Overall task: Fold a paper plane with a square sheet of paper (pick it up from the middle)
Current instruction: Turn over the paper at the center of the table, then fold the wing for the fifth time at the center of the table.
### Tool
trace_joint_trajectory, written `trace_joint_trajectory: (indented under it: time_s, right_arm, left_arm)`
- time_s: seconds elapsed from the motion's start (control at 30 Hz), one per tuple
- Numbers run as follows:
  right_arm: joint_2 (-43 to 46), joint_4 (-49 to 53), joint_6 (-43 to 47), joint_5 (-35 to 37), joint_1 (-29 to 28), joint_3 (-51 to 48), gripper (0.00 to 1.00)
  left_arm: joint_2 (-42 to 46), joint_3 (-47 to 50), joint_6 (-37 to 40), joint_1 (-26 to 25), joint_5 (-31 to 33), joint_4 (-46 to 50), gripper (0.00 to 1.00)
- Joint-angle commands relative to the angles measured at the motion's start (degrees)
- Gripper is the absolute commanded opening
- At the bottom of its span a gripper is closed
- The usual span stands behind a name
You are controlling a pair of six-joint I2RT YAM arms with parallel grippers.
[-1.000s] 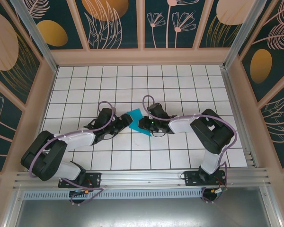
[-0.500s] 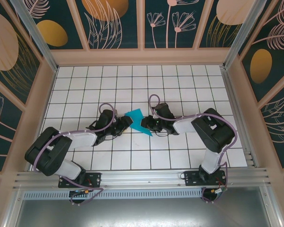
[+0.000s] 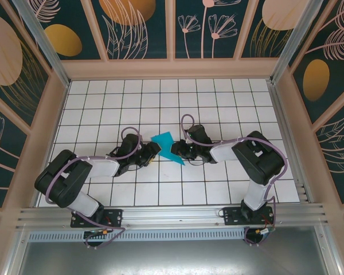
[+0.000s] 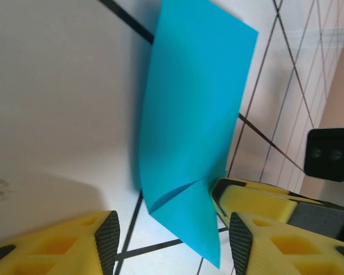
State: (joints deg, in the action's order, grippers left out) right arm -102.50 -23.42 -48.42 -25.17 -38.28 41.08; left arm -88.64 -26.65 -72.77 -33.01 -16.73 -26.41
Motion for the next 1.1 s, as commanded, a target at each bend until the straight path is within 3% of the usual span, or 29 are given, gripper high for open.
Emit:
trace_joint_trajectory:
  time_s: [0.0, 0.53, 0.93, 1.07]
  right_arm:
    - [-0.55, 0.22, -0.39, -0.75, 0.4, -1.34, 0.26]
    - [-0.41, 0.37, -1.16, -1.41, 0.74, -1.59, 0.26]
    - [2.64, -3.68, 0.32, -4.01, 1.45, -3.61, 0.38]
    - [4.19, -5.05, 1.81, -4.68, 2.11, -4.4, 0.41]
  left_arm:
    - [-0.89, -1.05, -1.2, -0.29, -1.14, -1.64, 0.55]
    - [-4.22, -4.35, 0.19, -0.37, -4.53, -3.46, 0.44]
    - [-5.32, -2.58, -3.33, -0.35, -5.55, -9.44, 0.36]
    - [-5.8, -2.61, -3.39, -0.26, -5.88, -9.62, 0.27]
